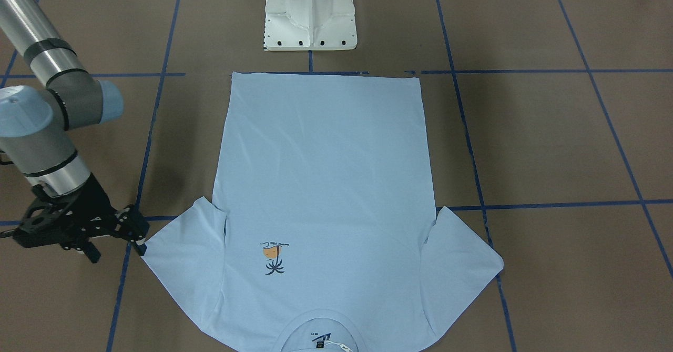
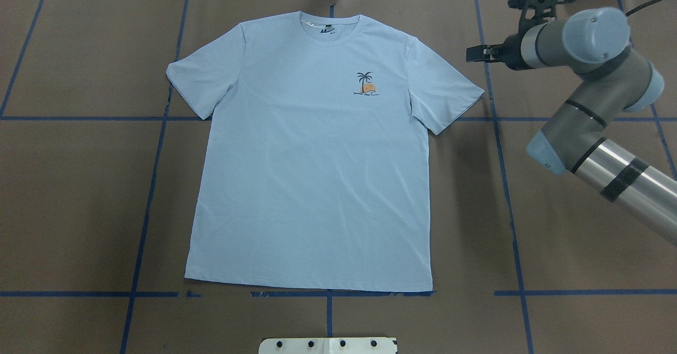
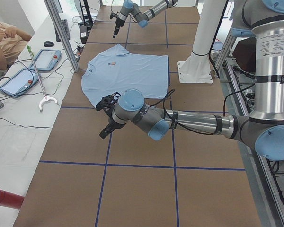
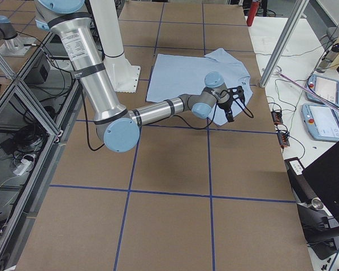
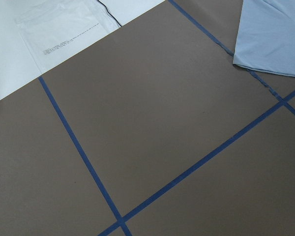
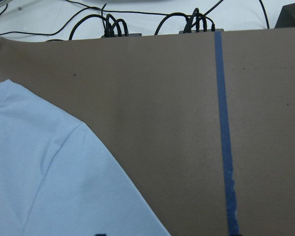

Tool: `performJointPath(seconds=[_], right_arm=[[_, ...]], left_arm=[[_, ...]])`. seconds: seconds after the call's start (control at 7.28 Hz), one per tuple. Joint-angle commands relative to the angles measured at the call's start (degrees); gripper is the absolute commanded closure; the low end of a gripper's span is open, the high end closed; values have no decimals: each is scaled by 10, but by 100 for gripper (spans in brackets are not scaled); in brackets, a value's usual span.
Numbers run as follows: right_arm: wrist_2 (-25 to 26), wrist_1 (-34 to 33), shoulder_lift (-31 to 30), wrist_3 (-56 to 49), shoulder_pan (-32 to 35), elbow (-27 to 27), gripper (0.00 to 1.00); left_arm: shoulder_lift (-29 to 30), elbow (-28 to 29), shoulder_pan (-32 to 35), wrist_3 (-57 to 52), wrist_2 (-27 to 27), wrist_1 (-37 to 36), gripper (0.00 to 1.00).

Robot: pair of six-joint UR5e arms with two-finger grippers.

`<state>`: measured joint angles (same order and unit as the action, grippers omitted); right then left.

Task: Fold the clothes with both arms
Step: 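Move the right gripper in over the T-shirt's sleeve and shoulder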

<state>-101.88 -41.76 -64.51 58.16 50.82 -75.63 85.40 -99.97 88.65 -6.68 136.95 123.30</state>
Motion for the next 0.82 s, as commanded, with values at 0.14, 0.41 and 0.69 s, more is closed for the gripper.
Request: performJointPath(seconds=[0.14,0.41,0.69], right_arm=[[26,41,-15,20,-25,32,29],[29,40,-20,21,-32,33,34],[40,39,-21,21,-38,34,48]], left_arm=[[-1,-1,0,-1,1,0,0],[-1,0,0,-1,1,0,0],[-1,0,0,-1,1,0,0]])
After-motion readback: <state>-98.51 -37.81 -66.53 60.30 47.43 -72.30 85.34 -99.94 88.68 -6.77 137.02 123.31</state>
